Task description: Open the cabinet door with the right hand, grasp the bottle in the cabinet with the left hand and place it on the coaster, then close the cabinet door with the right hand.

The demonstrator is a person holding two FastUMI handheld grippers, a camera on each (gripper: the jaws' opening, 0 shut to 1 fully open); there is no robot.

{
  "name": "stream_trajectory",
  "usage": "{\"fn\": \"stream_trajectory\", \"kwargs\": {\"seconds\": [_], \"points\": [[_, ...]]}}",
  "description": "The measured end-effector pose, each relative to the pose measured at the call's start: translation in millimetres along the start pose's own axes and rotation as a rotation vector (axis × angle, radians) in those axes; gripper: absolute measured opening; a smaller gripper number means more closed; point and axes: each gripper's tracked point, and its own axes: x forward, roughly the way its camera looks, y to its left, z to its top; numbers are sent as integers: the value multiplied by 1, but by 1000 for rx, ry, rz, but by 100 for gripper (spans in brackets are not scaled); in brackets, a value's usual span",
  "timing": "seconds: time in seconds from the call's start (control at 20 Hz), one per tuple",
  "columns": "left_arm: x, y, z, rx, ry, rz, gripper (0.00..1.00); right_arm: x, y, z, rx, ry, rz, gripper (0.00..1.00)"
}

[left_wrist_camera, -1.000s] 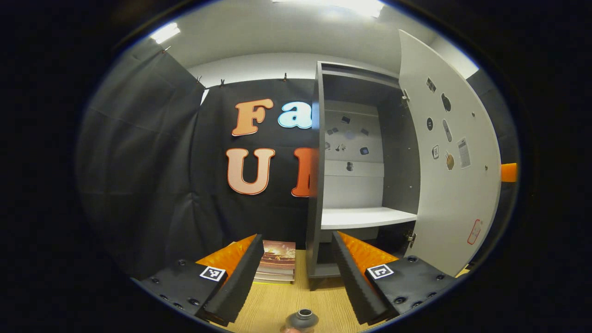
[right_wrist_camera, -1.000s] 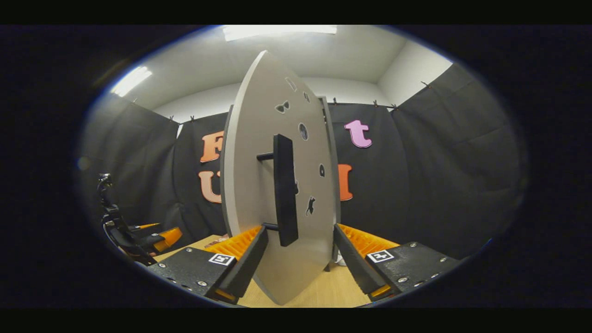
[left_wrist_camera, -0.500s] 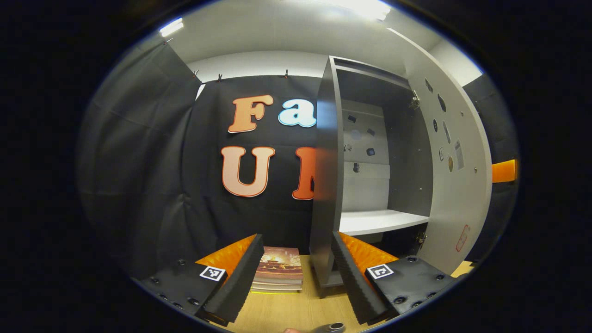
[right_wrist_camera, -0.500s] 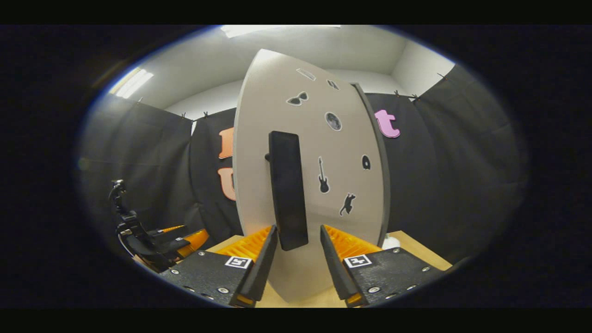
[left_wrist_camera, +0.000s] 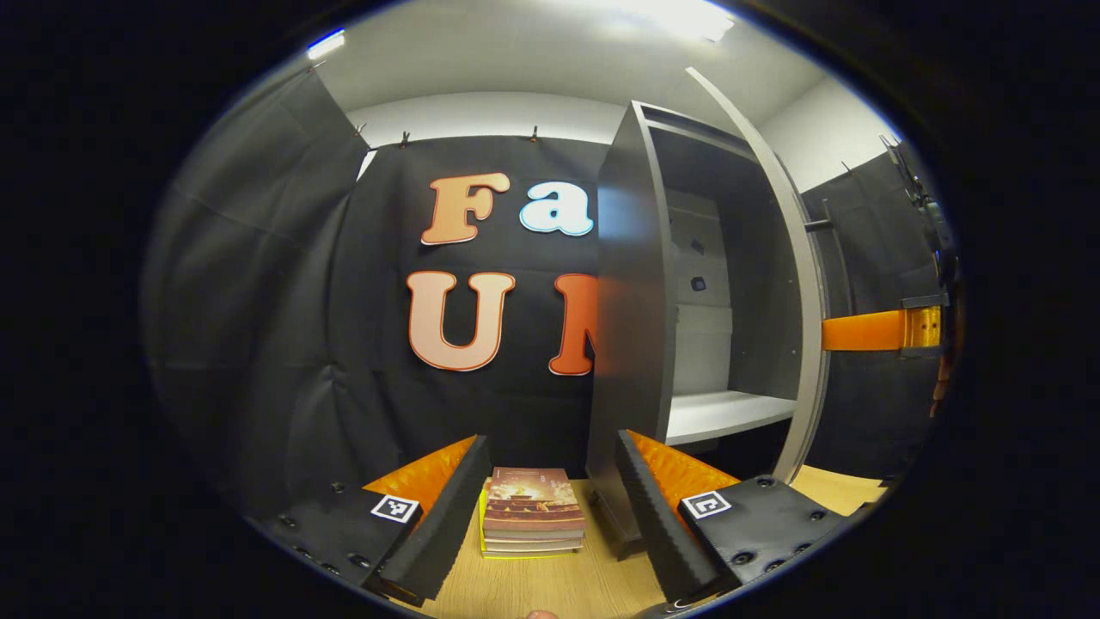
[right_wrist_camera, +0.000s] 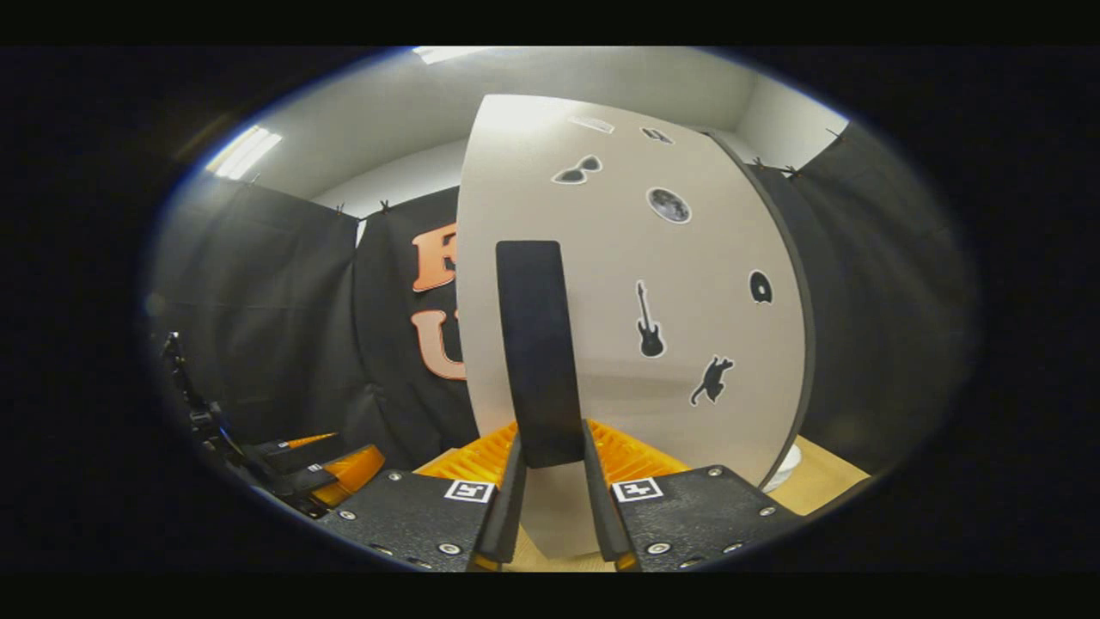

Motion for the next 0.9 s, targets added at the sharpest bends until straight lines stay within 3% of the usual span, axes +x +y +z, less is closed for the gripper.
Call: {"fn": "stream_trajectory", "kwargs": {"seconds": [0.3, 0.9], "points": [[6, 12, -7, -11, 17, 69, 95, 29, 10, -3, 38, 41, 52, 34], [6, 13, -15, 8, 42, 142, 95, 57, 10, -8, 58, 45, 59, 34]]}}
